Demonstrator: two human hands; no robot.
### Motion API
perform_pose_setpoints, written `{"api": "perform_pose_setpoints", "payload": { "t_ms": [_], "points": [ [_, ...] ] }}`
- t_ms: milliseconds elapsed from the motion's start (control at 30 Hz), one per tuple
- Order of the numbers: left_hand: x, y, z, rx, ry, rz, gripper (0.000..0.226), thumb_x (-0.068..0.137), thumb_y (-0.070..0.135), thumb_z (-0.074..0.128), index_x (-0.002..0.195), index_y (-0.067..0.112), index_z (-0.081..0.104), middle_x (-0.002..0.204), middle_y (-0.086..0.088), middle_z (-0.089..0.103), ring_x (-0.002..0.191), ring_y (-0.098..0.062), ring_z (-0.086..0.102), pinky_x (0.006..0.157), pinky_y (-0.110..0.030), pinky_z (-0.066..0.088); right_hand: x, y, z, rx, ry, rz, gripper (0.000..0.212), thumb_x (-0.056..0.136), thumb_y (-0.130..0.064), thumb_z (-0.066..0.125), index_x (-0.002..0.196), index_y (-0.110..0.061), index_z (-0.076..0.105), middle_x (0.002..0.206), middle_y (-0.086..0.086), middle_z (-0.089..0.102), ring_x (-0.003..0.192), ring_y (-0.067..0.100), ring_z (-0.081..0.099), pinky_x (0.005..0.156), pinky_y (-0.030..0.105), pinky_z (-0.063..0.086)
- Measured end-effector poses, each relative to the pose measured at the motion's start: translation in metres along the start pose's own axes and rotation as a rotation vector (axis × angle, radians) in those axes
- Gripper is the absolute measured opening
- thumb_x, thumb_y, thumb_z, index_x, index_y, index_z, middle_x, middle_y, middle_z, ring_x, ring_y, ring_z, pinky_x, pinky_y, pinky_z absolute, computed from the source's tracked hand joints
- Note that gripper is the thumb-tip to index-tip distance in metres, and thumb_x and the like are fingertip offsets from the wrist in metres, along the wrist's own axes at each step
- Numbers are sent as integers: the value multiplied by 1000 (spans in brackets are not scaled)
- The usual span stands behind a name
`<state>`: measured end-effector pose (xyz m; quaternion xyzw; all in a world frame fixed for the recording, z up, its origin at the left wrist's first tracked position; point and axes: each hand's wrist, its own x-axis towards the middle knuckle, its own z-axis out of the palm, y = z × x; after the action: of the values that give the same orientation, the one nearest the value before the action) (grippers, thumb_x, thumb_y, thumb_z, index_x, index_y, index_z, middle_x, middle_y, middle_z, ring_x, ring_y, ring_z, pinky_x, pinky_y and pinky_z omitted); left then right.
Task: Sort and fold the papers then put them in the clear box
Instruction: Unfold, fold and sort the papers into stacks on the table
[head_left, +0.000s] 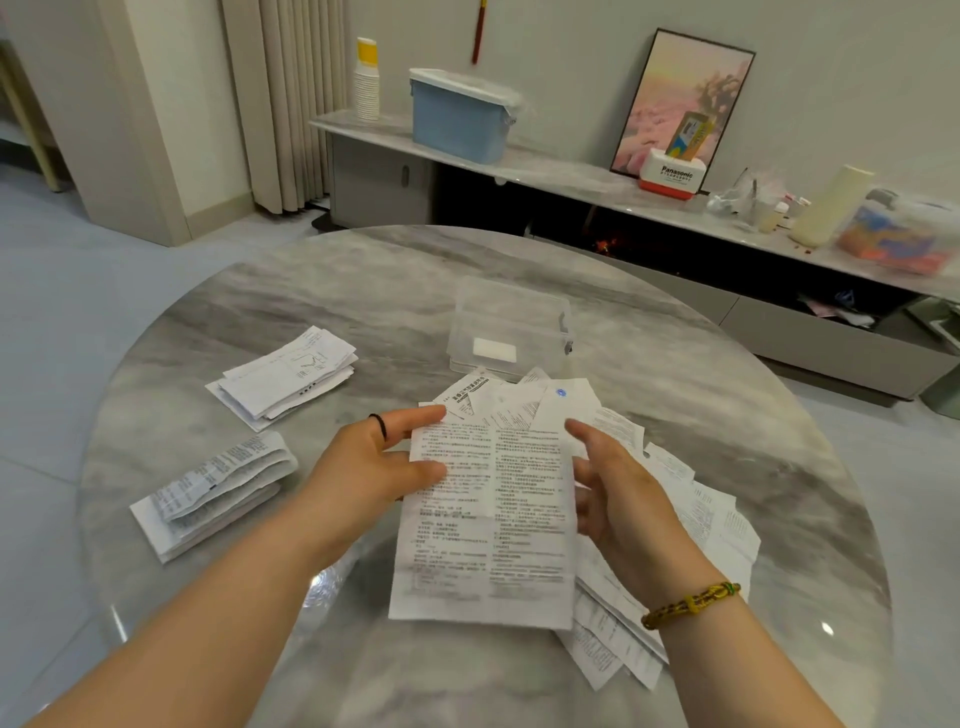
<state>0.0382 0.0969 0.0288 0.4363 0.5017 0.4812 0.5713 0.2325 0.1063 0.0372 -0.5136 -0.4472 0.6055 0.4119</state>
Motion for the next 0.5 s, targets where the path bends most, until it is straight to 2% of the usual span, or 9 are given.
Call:
{"api": "perform_pose_setpoints", "payload": {
  "t_ms": [67, 133, 233, 267, 400, 500],
  "points": [
    [1, 1, 0, -19, 30, 39, 48, 79, -12, 59, 103, 30, 56, 95, 16, 63, 66, 5, 67, 55, -7, 50, -1, 2, -2, -80, -119, 57, 22, 95, -31, 38, 102, -24, 58, 101, 5, 70, 80, 21, 67, 70, 33, 54],
    [2, 1, -1, -21, 53, 61, 54, 79, -12, 59, 110, 31, 51, 95, 17, 61, 66, 5, 67, 55, -8, 51, -3, 5, -2, -212, -219, 82, 16, 91, -20, 49, 95, -21, 65, 97, 0, 72, 84, 16, 69, 74, 31, 57],
    [3, 1, -5, -34, 48, 31, 60, 78, -9, 61, 116, 33, 44, 90, 17, 65, 66, 4, 68, 54, -11, 52, -4, 9, -1, -228, -219, 109, 18, 88, -5, 54, 88, -18, 67, 84, -6, 74, 74, 9, 70, 62, 21, 56],
    [3, 1, -6, -24, 34, -11, 56, 78, -7, 62, 116, 31, 46, 86, 16, 69, 67, 2, 68, 53, -13, 52, -3, 8, -1, -216, -200, 105, 19, 88, -4, 54, 87, -17, 67, 83, -6, 74, 72, 8, 70, 61, 20, 55],
    [2, 0, -9, 131, -97, -189, 20, 84, 4, 61, 101, 13, 66, 78, 3, 75, 64, -9, 70, 49, -18, 52, 0, 7, -4, -170, -131, 80, 17, 88, -5, 54, 90, -16, 67, 92, -1, 72, 75, 12, 70, 65, 23, 58],
    [3, -1, -10, 110, -122, -185, 16, 87, 4, 56, 88, 12, 70, 73, -1, 75, 59, -9, 69, 47, -19, 51, 0, 8, -5, -133, -127, 83, 19, 89, -4, 52, 91, -16, 66, 96, 1, 71, 81, 17, 68, 72, 27, 57]
  ]
}}
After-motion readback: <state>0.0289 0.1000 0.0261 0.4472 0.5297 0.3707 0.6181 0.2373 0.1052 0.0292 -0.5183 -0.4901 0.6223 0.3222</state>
